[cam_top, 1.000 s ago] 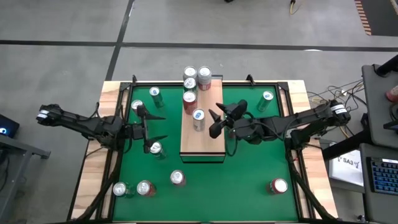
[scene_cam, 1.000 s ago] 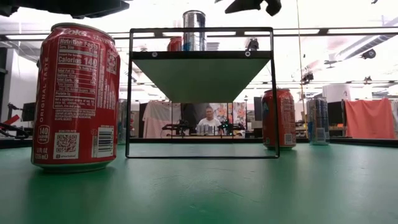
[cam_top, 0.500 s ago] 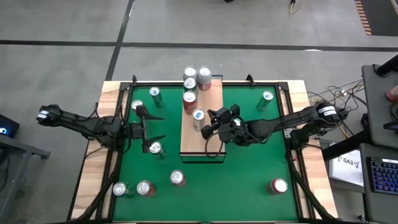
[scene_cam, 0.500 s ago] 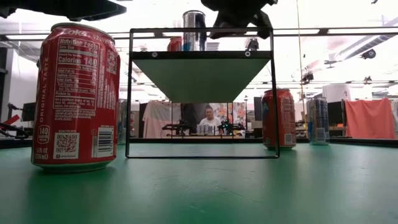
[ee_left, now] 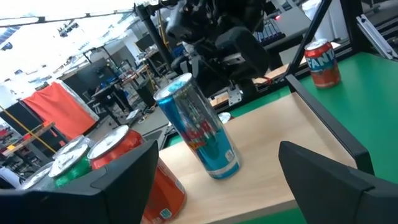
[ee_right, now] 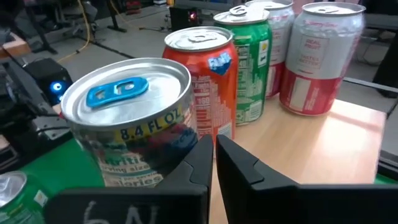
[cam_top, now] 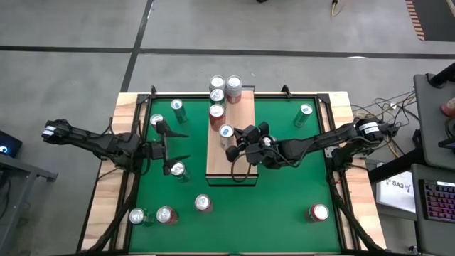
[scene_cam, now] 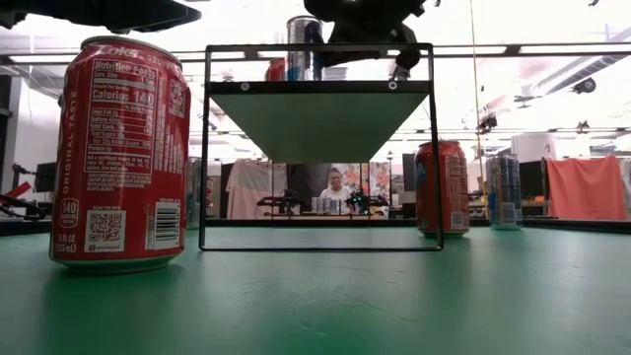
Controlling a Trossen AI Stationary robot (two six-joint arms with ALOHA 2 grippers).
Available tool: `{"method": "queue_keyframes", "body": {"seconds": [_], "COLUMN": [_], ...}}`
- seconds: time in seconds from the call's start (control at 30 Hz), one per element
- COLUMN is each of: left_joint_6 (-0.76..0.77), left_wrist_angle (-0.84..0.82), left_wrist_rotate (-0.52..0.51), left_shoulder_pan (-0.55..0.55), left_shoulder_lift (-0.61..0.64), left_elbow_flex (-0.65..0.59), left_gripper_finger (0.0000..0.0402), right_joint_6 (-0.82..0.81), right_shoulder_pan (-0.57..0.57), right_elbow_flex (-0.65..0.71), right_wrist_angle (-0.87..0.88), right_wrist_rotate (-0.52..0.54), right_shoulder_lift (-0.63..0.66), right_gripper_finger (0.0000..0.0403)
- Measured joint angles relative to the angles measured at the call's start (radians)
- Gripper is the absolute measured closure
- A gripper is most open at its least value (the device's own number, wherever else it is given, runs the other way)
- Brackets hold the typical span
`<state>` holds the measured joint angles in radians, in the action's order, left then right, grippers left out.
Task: Place canned beverage on shelf
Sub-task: Put the blue can on the shelf
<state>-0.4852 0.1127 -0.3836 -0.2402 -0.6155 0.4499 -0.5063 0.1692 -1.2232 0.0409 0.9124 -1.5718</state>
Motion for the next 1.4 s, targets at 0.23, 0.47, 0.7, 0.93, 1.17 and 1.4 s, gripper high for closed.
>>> {"method": "queue_keyframes", "body": {"seconds": [0.23, 0.47, 0.7, 0.93, 1.17, 1.4], "left_joint_6": [-0.003, -0.012, -0.027, -0.048, -0.062, -0.083], "left_wrist_angle": [0.020, 0.020, 0.026, 0.043, 0.043, 0.042], "left_wrist_rotate": [0.001, 0.001, 0.002, 0.002, 0.002, 0.002], "left_shoulder_pan": [0.000, 0.000, 0.000, 0.000, 0.000, 0.000], "left_shoulder_lift": [0.000, 0.000, 0.000, 0.001, 0.001, 0.000], "left_elbow_flex": [0.009, 0.011, 0.014, 0.014, 0.014, 0.014], "left_gripper_finger": [0.0083, 0.0083, 0.0083, 0.0083, 0.0083, 0.0083], "right_joint_6": [-0.007, -0.010, -0.009, 0.007, 0.018, 0.009], "right_shoulder_pan": [0.000, 0.003, 0.002, -0.008, 0.015, 0.069], "right_elbow_flex": [0.000, 0.000, 0.000, 0.000, 0.000, 0.000], "right_wrist_angle": [-0.006, -0.020, -0.082, -0.142, -0.064, -0.011], "right_wrist_rotate": [-0.007, -0.007, -0.013, 0.005, -0.051, -0.083], "right_shoulder_lift": [0.000, -0.002, -0.050, -0.084, -0.008, 0.093], "right_gripper_finger": [0.0390, 0.0390, 0.0390, 0.0390, 0.0390, 0.0390]}}
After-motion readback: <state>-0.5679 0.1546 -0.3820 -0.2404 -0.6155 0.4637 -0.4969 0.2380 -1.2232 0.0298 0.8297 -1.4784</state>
